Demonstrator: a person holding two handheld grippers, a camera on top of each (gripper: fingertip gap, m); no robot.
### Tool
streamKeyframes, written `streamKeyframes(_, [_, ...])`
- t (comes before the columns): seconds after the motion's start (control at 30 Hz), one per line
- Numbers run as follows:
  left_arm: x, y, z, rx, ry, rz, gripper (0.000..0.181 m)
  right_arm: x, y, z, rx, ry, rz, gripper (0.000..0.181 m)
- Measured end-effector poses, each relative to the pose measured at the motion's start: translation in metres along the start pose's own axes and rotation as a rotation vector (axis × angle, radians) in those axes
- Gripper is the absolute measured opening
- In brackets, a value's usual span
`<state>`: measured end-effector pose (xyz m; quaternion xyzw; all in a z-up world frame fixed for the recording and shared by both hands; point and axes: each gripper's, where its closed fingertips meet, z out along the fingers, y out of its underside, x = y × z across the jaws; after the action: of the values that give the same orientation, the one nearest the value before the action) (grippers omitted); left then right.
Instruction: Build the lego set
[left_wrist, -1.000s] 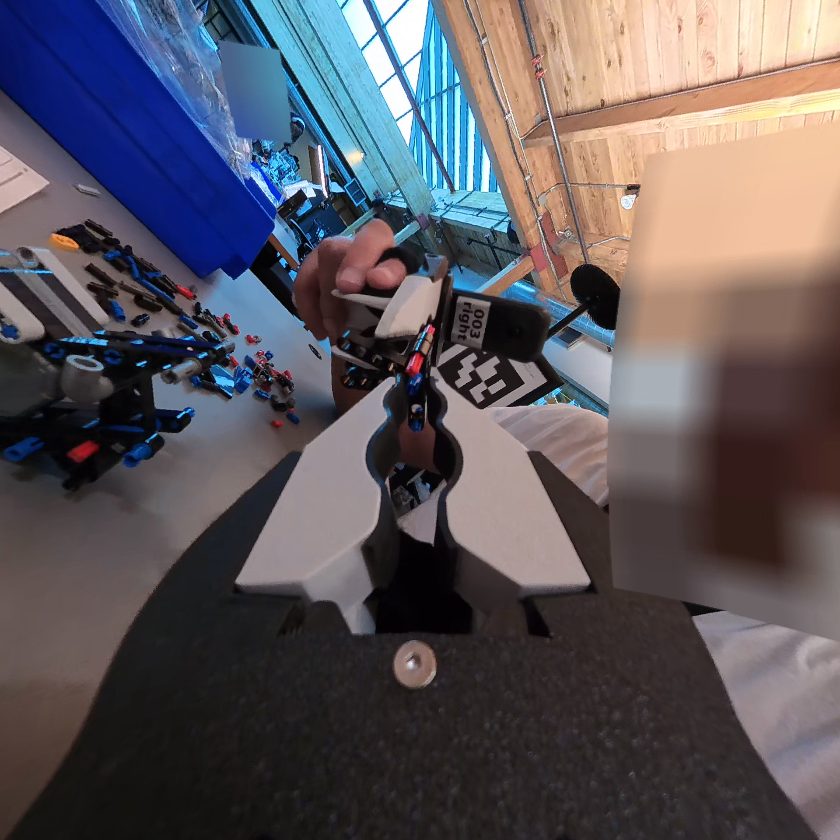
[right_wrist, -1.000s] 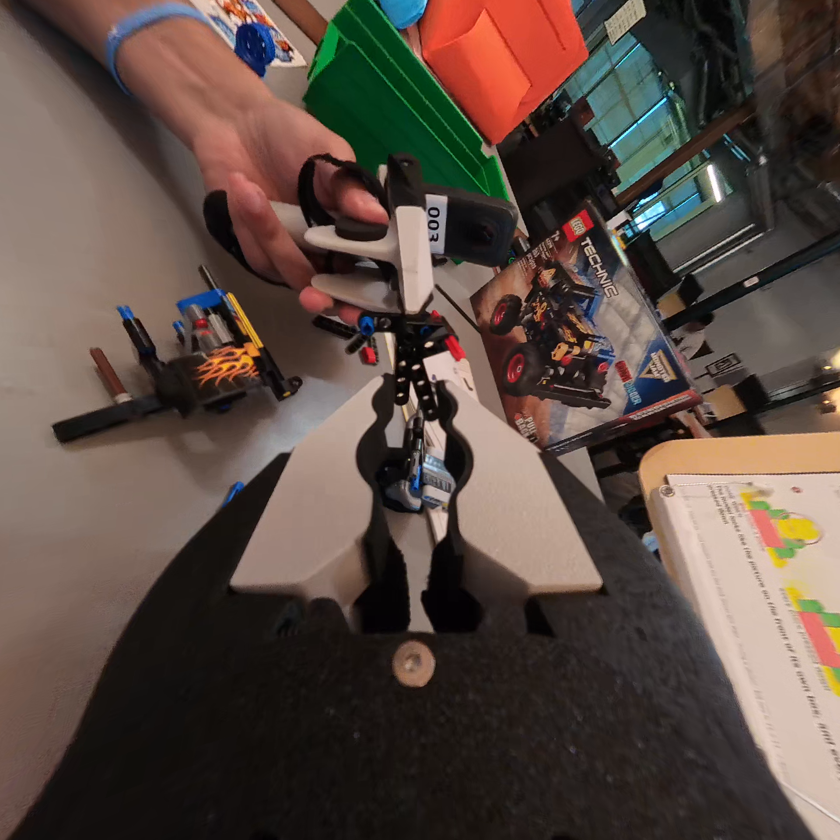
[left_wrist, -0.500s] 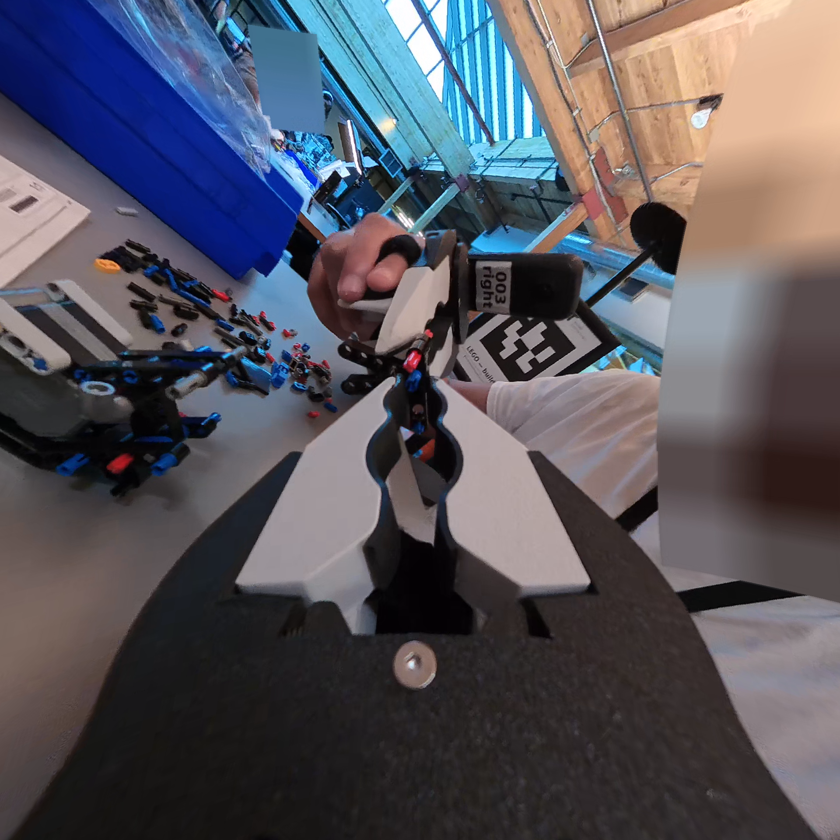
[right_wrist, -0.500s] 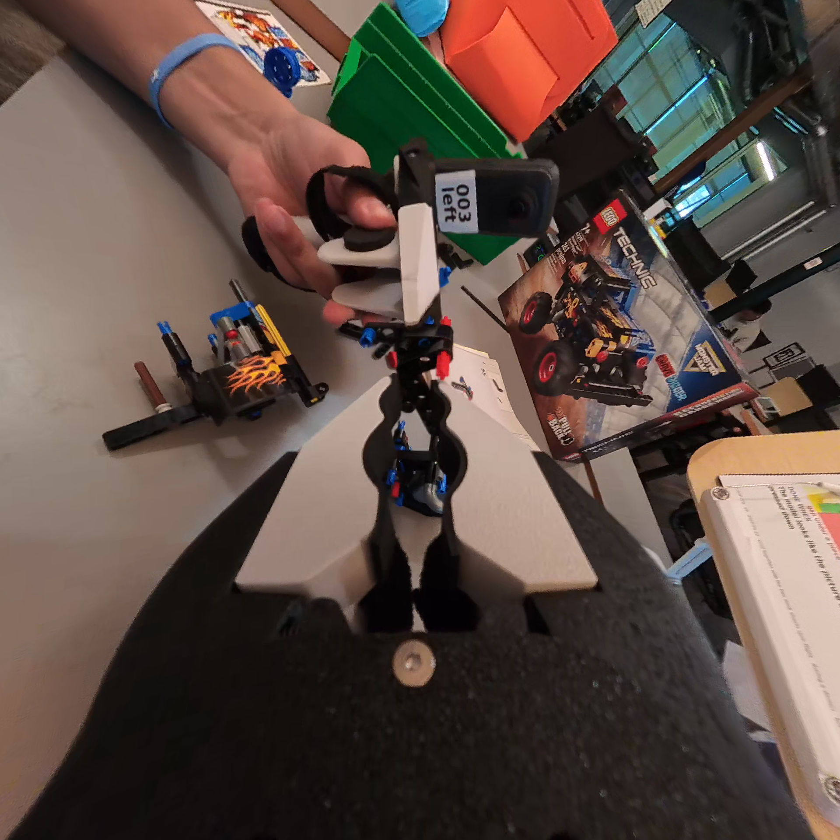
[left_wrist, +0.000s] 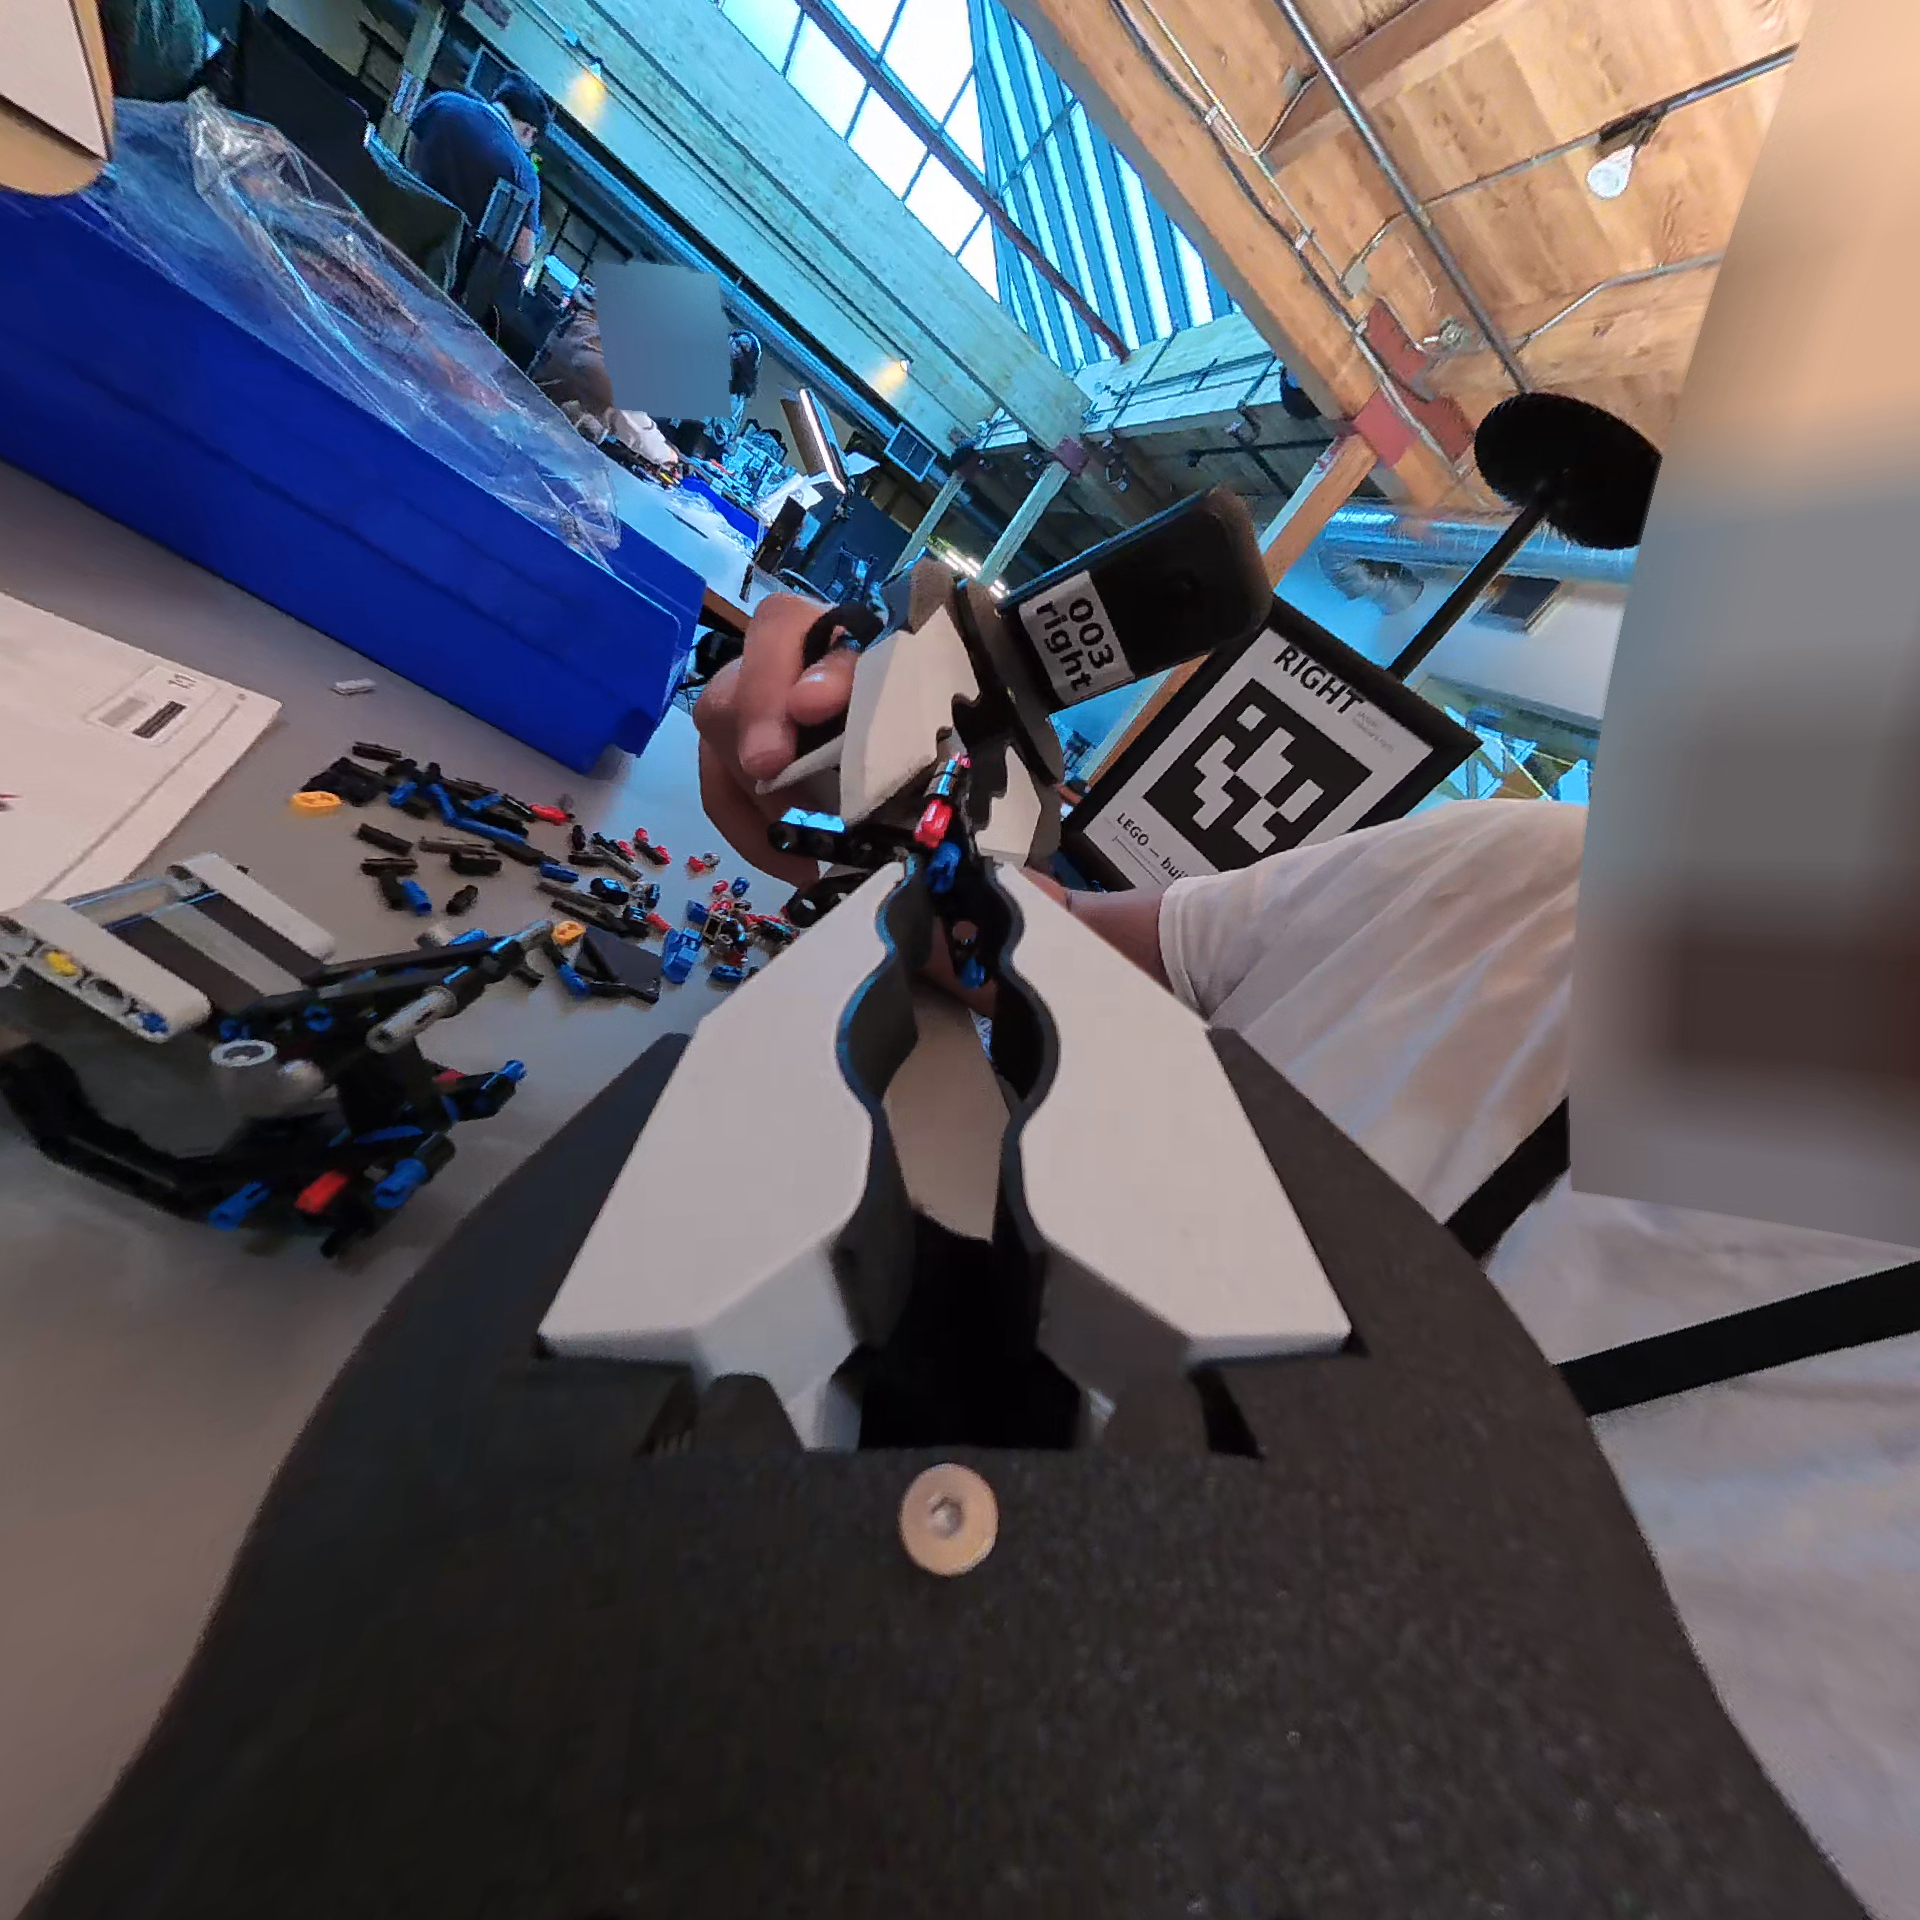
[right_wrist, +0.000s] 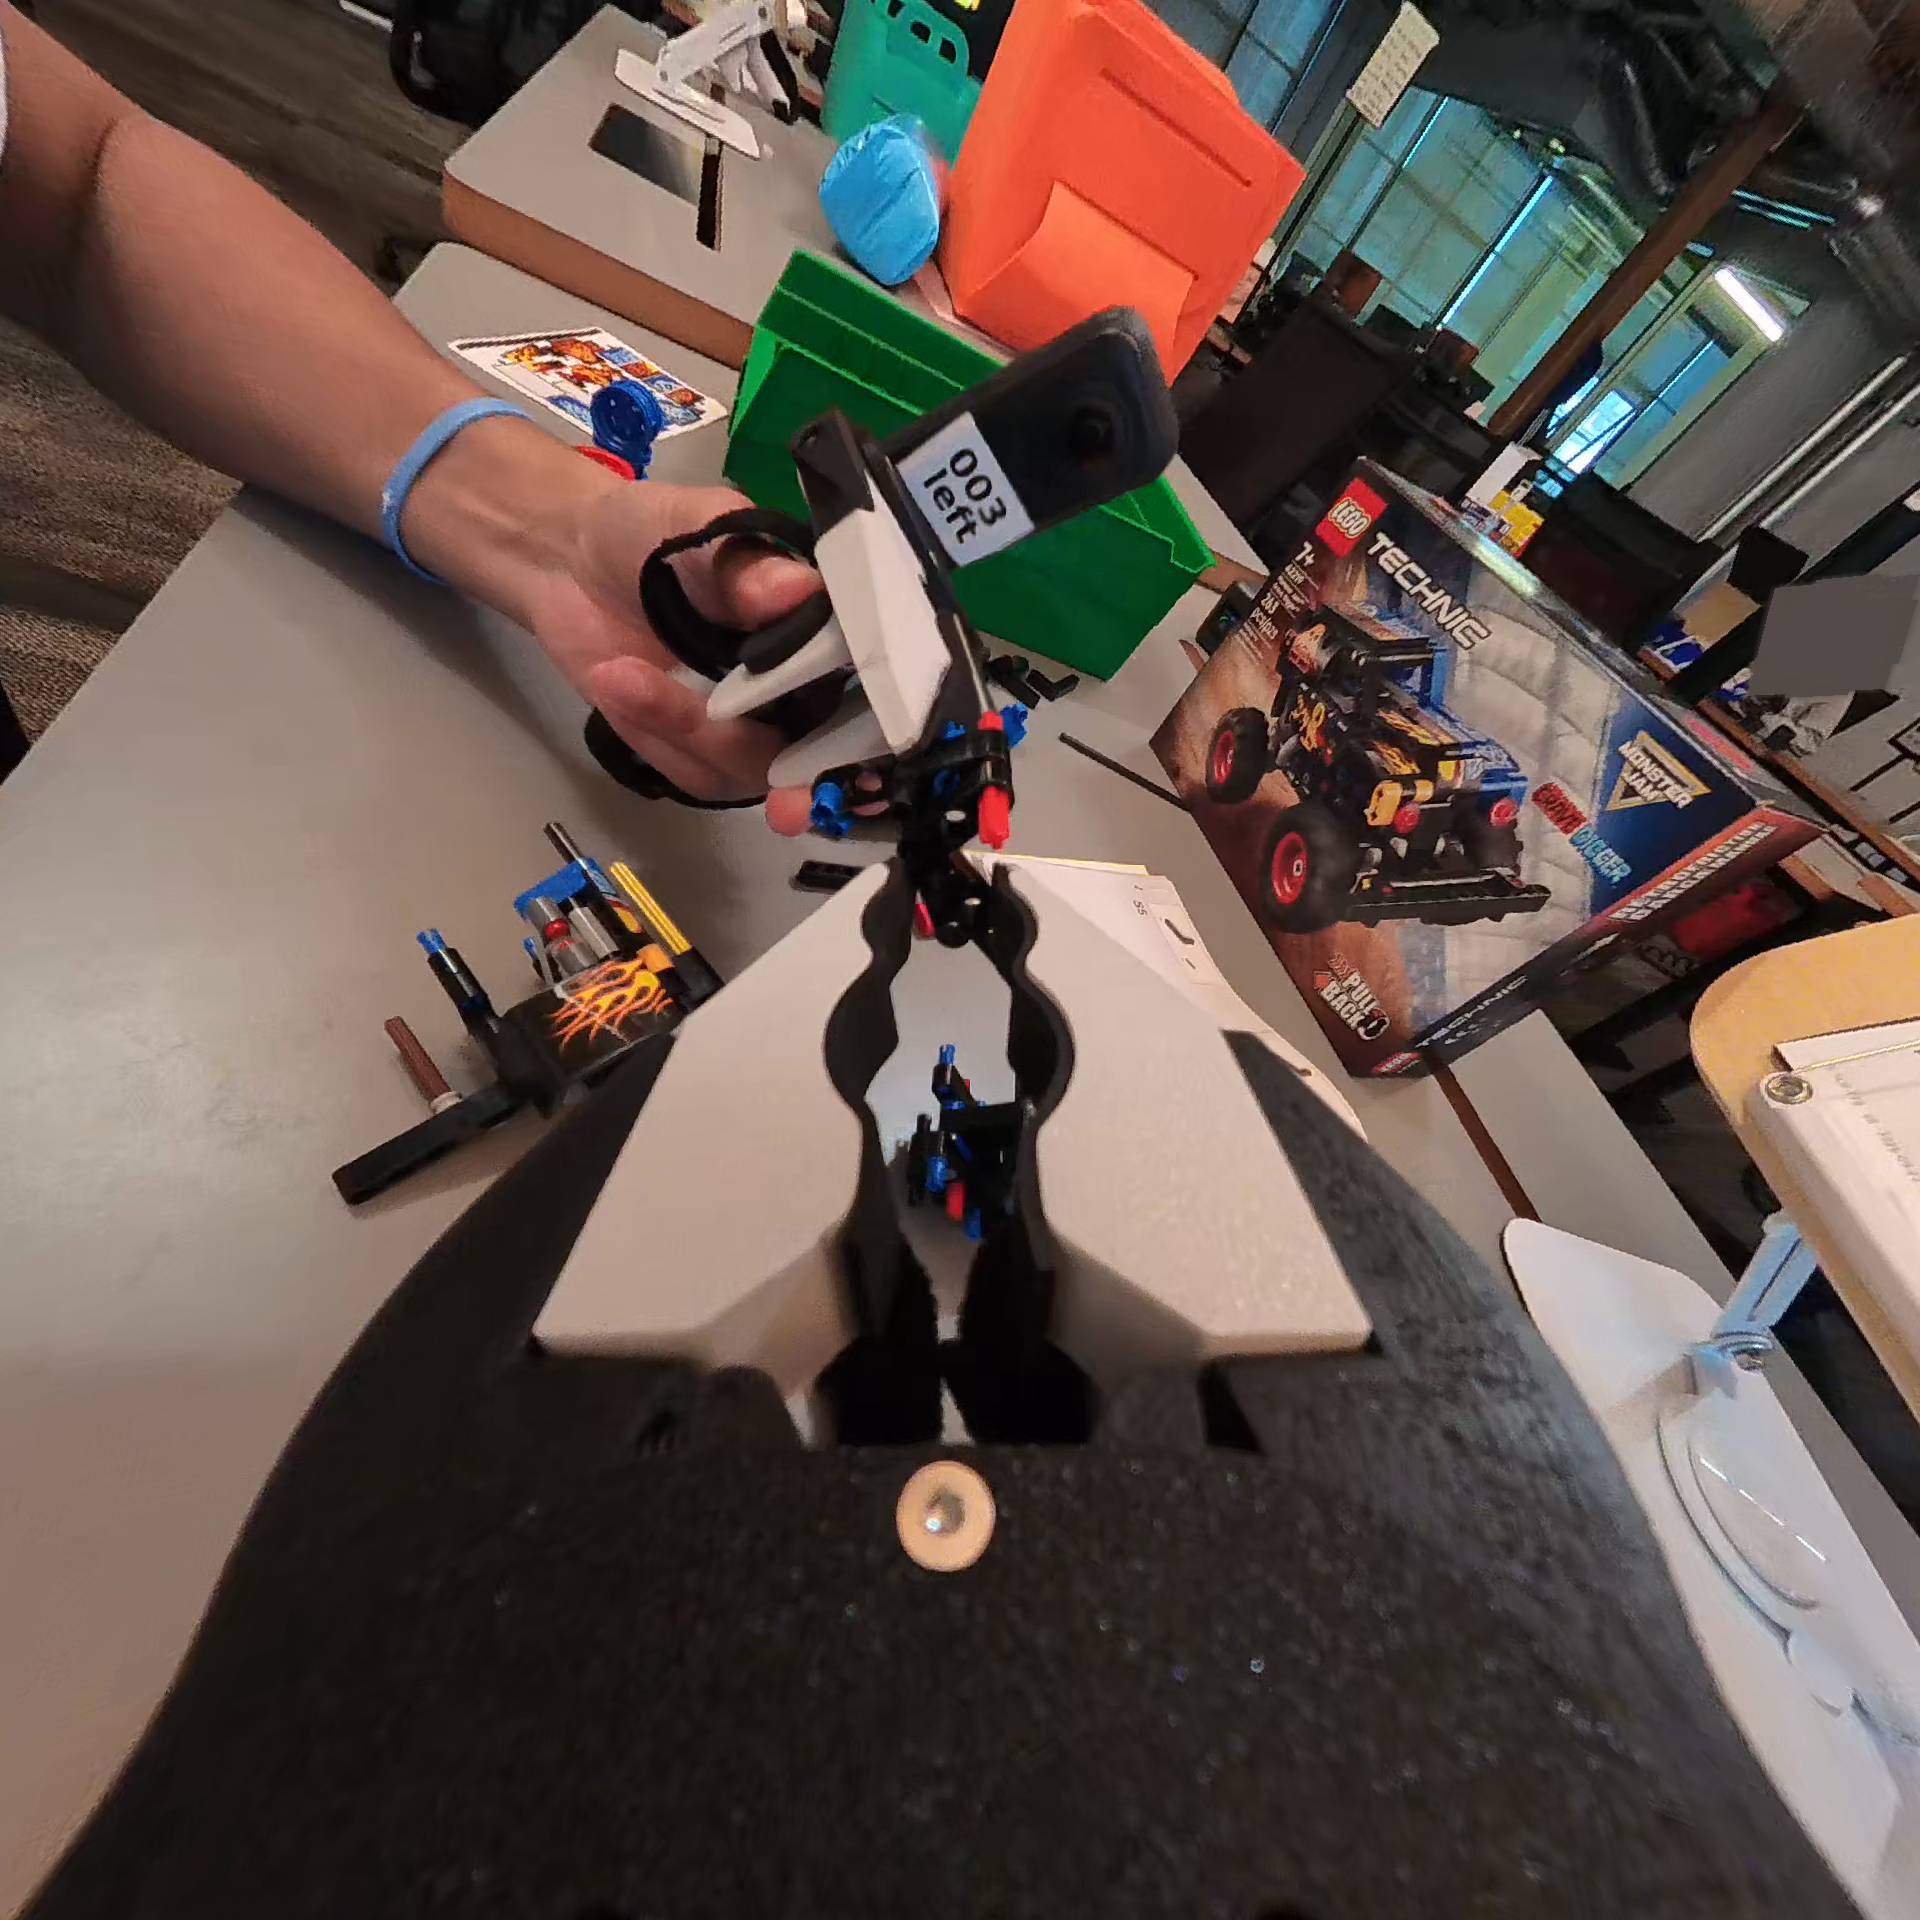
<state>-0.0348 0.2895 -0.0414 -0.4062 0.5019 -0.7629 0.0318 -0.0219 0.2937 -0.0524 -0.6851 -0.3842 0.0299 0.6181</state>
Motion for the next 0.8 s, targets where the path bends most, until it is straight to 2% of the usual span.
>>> streamKeyframes(0.13, [0.000, -0.001, -0.001, 0.004, 0.031, -0.071, 0.005, 0.000, -0.001, 0.000, 0.004, 0.038, -0.079, 0.013])
streamKeyframes(0.27, [-0.004, -0.002, -0.004, 0.043, 0.105, -0.256, 0.005, 0.003, 0.002, -0.002, -0.087, 0.186, -0.408, 0.008])
streamKeyframes(0.33, [-0.005, 0.000, -0.004, 0.029, 0.111, -0.275, 0.005, 0.003, 0.007, -0.001, -0.146, 0.208, -0.496, 0.011])
streamKeyframes(0.5, [-0.004, 0.002, -0.003, -0.001, 0.081, -0.223, 0.004, 0.004, 0.011, -0.002, -0.162, 0.216, -0.540, 0.007])
streamKeyframes(0.6, [-0.003, 0.001, -0.003, -0.009, 0.067, -0.170, 0.006, 0.002, 0.012, -0.001, -0.161, 0.199, -0.507, 0.006])
streamKeyframes(0.8, [0.006, -0.007, -0.003, 0.052, 0.084, -0.071, 0.006, 0.002, 0.000, -0.001, -0.011, 0.080, -0.123, 0.009])
